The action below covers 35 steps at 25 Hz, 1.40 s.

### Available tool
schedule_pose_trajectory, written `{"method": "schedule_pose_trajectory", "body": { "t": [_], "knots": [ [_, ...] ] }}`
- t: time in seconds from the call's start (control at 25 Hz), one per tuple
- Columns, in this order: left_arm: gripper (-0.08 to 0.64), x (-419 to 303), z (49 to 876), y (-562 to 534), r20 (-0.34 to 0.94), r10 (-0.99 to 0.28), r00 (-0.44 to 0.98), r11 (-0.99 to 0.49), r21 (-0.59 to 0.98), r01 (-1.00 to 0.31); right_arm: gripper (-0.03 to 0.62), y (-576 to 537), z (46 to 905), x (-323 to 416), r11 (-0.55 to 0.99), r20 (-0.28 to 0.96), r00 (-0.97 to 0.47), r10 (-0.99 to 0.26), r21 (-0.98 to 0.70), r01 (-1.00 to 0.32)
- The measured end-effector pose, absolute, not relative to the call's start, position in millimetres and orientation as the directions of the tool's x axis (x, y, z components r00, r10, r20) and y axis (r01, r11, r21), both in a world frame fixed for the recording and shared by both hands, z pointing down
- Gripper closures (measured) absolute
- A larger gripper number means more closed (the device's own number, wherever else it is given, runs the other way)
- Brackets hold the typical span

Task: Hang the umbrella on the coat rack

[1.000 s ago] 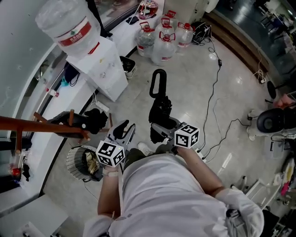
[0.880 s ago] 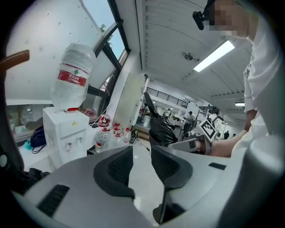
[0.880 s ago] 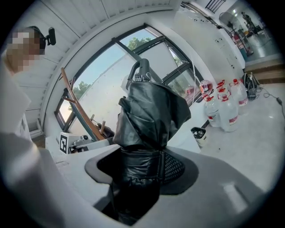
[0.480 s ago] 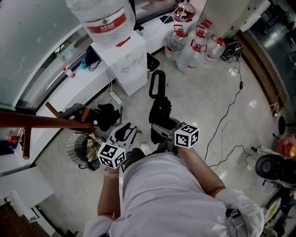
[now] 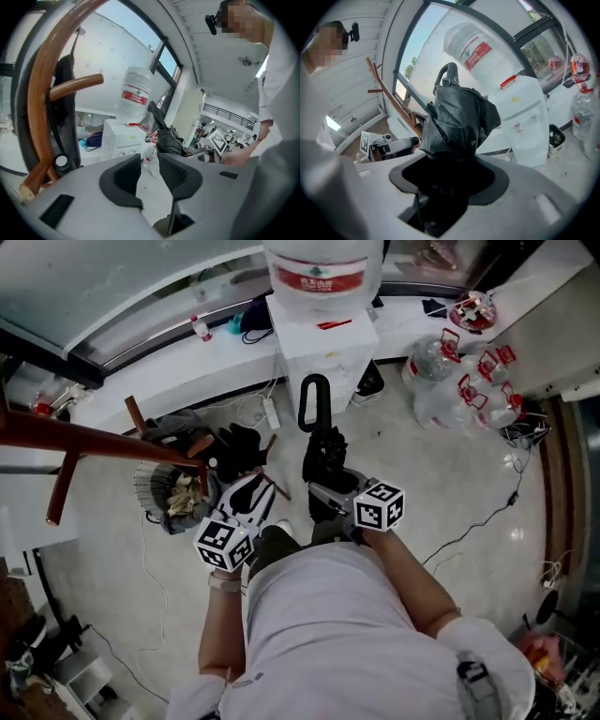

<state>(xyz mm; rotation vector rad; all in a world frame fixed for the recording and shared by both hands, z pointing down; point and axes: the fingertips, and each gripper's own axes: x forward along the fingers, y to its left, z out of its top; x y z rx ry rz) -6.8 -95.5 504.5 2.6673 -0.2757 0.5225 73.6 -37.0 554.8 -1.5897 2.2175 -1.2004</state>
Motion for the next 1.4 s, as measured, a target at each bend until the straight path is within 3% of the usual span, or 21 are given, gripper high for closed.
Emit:
{"method": "schedule_pose_trajectory", "body": {
  "t": [0.64,1.0,1.4],
  "knots": [
    [0.449,-51.7,501.7,-87.5,0.419,-0.497,0.760,-0.710,0.307,-0.634,0.344,-81.5,540.6,26.5,0.491,0.227,-0.810,-0.541,-0.696,-0.524],
    [0.449,-71.2,503.9,-68.2,0.414,-0.618,0.668,-0.597,0.306,-0.741,0.344,-82.2,529.8,3.0,0.579,0.186,-0.896,-0.404,-0.707,-0.407],
    [0.449,-87.3,502.5,-58.5,0.396,-0.690,0.606,-0.526,0.302,-0.795,0.344,-96.4,520.7,-19.9,0.618,0.146,-0.931,-0.334,-0.712,-0.333]
  ]
}}
